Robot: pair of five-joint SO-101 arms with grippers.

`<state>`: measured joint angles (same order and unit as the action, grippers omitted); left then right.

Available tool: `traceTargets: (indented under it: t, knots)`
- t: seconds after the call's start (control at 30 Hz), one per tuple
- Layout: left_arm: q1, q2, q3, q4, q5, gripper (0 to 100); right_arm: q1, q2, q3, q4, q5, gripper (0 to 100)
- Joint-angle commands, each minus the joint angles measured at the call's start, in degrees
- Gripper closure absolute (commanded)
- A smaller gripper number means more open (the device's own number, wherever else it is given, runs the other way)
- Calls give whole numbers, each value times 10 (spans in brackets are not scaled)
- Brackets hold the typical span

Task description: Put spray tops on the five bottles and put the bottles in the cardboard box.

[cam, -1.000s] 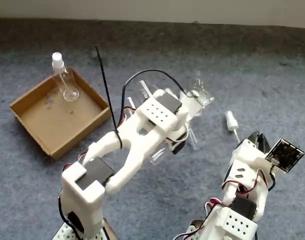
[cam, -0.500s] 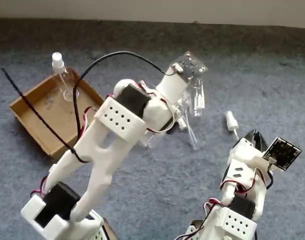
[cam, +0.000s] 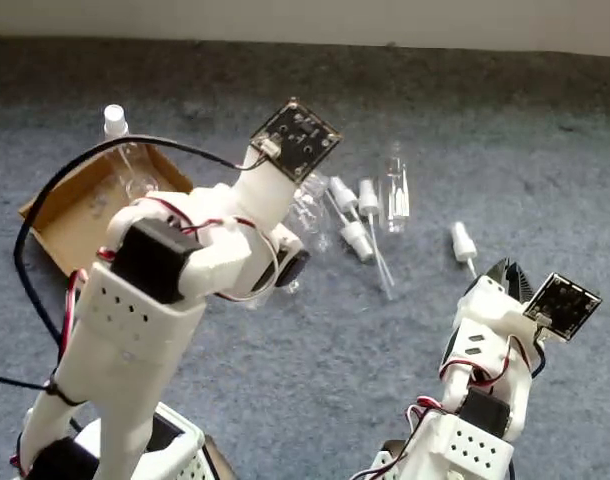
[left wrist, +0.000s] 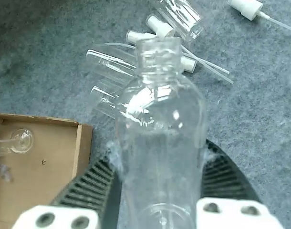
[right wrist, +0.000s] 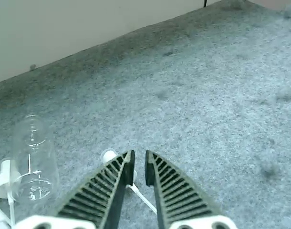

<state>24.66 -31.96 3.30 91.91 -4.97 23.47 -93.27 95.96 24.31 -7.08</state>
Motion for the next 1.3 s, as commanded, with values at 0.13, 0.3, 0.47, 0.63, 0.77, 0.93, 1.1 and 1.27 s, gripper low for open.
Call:
traceTargets:
  t: [0.13, 0.3, 0.47, 0.63, 0.77, 0.93, 1.1, 1.27]
  knots:
    - [-42, -229, 207, -65, -3, 970, -7, -2, 76, -12, -5, 964]
    - [-43, -370, 363, -129, -1, 969, -7, -2, 76, -12, -5, 964]
    - [-44, -473, 500, -211, 1, 969, -7, -2, 76, -12, -5, 964]
    - [-44, -546, 618, -306, 13, 970, -7, -2, 76, -12, -5, 964]
    - [-44, -597, 689, -382, 61, 969, -30, -1, 76, -11, -5, 964]
    - [-49, -656, 755, -426, 62, 970, -57, -5, 76, 9, -5, 964]
    - [-103, -732, 832, -481, 62, 972, -80, -5, 76, 12, -5, 962]
    - [-138, -727, 861, -505, 64, 972, -89, -6, 76, 11, -5, 962]
